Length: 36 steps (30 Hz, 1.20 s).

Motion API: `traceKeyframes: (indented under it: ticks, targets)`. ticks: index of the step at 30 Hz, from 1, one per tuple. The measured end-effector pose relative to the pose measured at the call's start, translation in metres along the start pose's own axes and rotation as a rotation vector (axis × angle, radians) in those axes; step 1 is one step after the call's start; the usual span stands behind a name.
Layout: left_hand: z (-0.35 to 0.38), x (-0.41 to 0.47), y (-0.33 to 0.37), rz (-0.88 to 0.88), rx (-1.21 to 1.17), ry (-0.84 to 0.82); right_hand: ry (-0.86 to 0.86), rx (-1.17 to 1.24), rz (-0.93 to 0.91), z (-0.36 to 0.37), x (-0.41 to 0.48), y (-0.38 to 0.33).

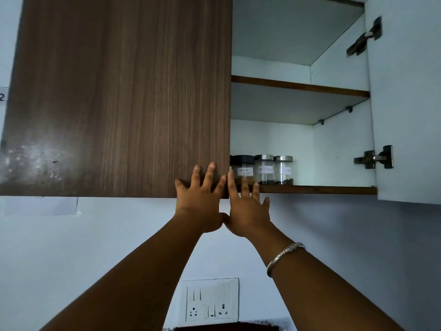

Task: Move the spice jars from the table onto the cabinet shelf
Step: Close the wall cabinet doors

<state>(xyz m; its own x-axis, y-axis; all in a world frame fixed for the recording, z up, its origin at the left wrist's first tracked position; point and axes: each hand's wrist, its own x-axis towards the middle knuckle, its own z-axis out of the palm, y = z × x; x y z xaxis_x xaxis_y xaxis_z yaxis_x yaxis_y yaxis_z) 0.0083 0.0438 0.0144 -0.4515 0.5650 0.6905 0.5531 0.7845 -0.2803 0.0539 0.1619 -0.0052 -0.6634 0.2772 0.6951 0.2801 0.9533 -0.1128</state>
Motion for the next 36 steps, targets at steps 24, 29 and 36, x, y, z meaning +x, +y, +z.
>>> traceKeyframes:
  ticks: [24, 29, 36]
  targets:
    - [-0.140, -0.151, 0.118, 0.613, -0.359, -0.114, -0.407, -0.438, 0.240, -0.186, -0.233, 0.030]
    - [-0.189, -0.161, 0.181, 0.725, -0.395, 0.053, -0.272, -0.477, 0.383, -0.244, -0.278, 0.078]
    - [-0.244, -0.155, 0.274, 0.801, -0.479, 0.210, 0.057, -0.420, 0.516, -0.305, -0.318, 0.160]
